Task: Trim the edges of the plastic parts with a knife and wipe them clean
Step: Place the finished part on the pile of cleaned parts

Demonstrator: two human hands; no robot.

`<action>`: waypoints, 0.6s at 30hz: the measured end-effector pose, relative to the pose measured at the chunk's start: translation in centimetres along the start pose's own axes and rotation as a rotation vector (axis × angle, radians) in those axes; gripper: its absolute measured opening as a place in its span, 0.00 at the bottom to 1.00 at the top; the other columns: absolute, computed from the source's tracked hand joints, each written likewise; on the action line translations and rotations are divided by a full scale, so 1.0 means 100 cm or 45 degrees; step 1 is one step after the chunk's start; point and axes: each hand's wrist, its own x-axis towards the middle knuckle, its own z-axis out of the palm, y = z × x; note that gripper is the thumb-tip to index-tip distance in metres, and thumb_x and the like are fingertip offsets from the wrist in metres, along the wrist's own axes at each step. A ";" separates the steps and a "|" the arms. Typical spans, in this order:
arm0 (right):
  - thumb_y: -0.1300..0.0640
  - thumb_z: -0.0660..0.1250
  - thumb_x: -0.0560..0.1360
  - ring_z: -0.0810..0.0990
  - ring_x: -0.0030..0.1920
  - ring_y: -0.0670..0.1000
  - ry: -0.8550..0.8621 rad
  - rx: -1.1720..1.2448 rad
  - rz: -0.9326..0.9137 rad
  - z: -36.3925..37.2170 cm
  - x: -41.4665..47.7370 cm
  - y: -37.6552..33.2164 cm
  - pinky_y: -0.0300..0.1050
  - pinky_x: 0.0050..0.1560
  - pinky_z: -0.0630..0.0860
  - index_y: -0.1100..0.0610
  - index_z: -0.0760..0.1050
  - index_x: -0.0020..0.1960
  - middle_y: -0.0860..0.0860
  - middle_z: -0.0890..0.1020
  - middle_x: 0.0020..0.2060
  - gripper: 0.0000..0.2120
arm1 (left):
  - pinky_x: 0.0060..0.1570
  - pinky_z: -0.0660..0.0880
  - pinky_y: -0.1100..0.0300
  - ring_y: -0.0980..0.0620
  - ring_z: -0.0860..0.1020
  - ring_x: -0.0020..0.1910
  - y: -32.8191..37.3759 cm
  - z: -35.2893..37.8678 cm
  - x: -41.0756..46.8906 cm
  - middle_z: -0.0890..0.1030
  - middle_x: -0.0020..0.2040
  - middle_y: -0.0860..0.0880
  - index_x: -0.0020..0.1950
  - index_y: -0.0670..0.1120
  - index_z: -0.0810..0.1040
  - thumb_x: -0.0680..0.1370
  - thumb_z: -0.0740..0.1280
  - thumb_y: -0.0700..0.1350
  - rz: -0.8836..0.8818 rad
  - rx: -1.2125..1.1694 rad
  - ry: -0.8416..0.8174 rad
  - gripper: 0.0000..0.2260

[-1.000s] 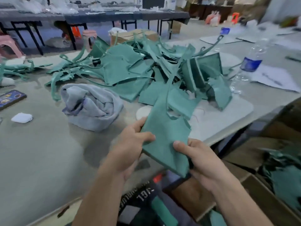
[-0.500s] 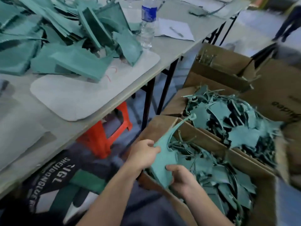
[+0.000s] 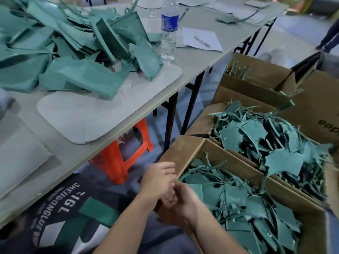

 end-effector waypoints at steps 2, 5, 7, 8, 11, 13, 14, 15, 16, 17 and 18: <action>0.60 0.65 0.78 0.81 0.34 0.50 -0.120 -0.050 -0.112 0.034 -0.011 -0.012 0.45 0.42 0.80 0.60 0.82 0.46 0.53 0.81 0.34 0.08 | 0.34 0.80 0.60 0.51 0.83 0.34 0.020 -0.012 -0.003 0.86 0.40 0.44 0.55 0.40 0.83 0.75 0.71 0.30 0.058 -0.143 0.181 0.11; 0.61 0.61 0.80 0.79 0.33 0.49 -0.333 -0.119 -0.190 0.086 -0.034 -0.028 0.44 0.43 0.77 0.64 0.82 0.57 0.52 0.80 0.31 0.13 | 0.24 0.75 0.62 0.51 0.77 0.23 0.046 -0.038 -0.008 0.83 0.30 0.40 0.40 0.38 0.84 0.74 0.75 0.37 0.144 -0.248 0.381 0.04; 0.60 0.61 0.81 0.83 0.33 0.51 -0.430 -0.144 -0.251 0.120 -0.048 -0.034 0.44 0.42 0.80 0.66 0.80 0.58 0.55 0.84 0.35 0.13 | 0.22 0.68 0.64 0.52 0.71 0.19 0.061 -0.061 -0.010 0.78 0.24 0.43 0.29 0.41 0.80 0.77 0.73 0.44 0.235 -0.220 0.532 0.17; 0.60 0.63 0.79 0.85 0.36 0.52 -0.467 -0.163 -0.286 0.137 -0.055 -0.036 0.44 0.42 0.82 0.66 0.80 0.57 0.58 0.86 0.39 0.12 | 0.23 0.65 0.63 0.52 0.68 0.19 0.070 -0.073 -0.014 0.74 0.21 0.46 0.25 0.43 0.76 0.78 0.72 0.46 0.287 -0.194 0.597 0.21; 0.60 0.64 0.77 0.84 0.38 0.51 -0.648 -0.288 -0.356 0.187 -0.077 -0.034 0.43 0.44 0.81 0.65 0.79 0.56 0.56 0.85 0.40 0.12 | 0.26 0.66 0.62 0.57 0.70 0.20 0.101 -0.109 -0.038 0.74 0.19 0.53 0.24 0.51 0.79 0.77 0.70 0.52 0.453 0.042 0.688 0.21; 0.61 0.61 0.78 0.83 0.35 0.49 -0.796 -0.430 -0.408 0.221 -0.093 -0.030 0.43 0.41 0.82 0.65 0.77 0.54 0.55 0.83 0.36 0.10 | 0.28 0.69 0.62 0.61 0.72 0.22 0.123 -0.135 -0.062 0.77 0.22 0.55 0.28 0.58 0.81 0.73 0.67 0.58 0.552 0.250 0.713 0.15; 0.61 0.62 0.76 0.83 0.36 0.50 -0.865 -0.519 -0.441 0.238 -0.101 -0.027 0.45 0.42 0.83 0.67 0.76 0.55 0.57 0.83 0.38 0.12 | 0.27 0.68 0.65 0.62 0.72 0.21 0.132 -0.150 -0.075 0.77 0.22 0.56 0.29 0.58 0.81 0.73 0.66 0.60 0.596 0.331 0.729 0.15; 0.61 0.63 0.74 0.84 0.38 0.52 -0.918 -0.624 -0.481 0.254 -0.107 -0.023 0.47 0.45 0.84 0.68 0.77 0.58 0.59 0.83 0.42 0.16 | 0.24 0.66 0.68 0.62 0.71 0.20 0.140 -0.166 -0.087 0.77 0.22 0.56 0.29 0.58 0.81 0.73 0.65 0.60 0.629 0.406 0.768 0.15; 0.61 0.64 0.73 0.85 0.41 0.54 -0.962 -0.732 -0.520 0.270 -0.113 -0.018 0.49 0.46 0.84 0.68 0.77 0.58 0.61 0.83 0.45 0.17 | 0.23 0.64 0.69 0.61 0.71 0.20 0.147 -0.183 -0.098 0.77 0.22 0.55 0.30 0.55 0.80 0.74 0.64 0.61 0.653 0.466 0.836 0.16; 0.63 0.64 0.74 0.86 0.43 0.56 -0.991 -0.841 -0.558 0.285 -0.116 -0.013 0.50 0.45 0.84 0.67 0.79 0.58 0.62 0.85 0.47 0.15 | 0.22 0.64 0.68 0.60 0.72 0.19 0.152 -0.201 -0.108 0.77 0.22 0.54 0.30 0.52 0.80 0.74 0.65 0.60 0.670 0.497 0.917 0.17; 0.65 0.63 0.76 0.87 0.46 0.58 -1.012 -0.932 -0.581 0.300 -0.117 -0.007 0.48 0.44 0.83 0.66 0.81 0.55 0.62 0.86 0.49 0.12 | 0.23 0.66 0.67 0.59 0.73 0.20 0.154 -0.221 -0.115 0.78 0.23 0.53 0.31 0.50 0.80 0.75 0.66 0.57 0.685 0.487 0.994 0.17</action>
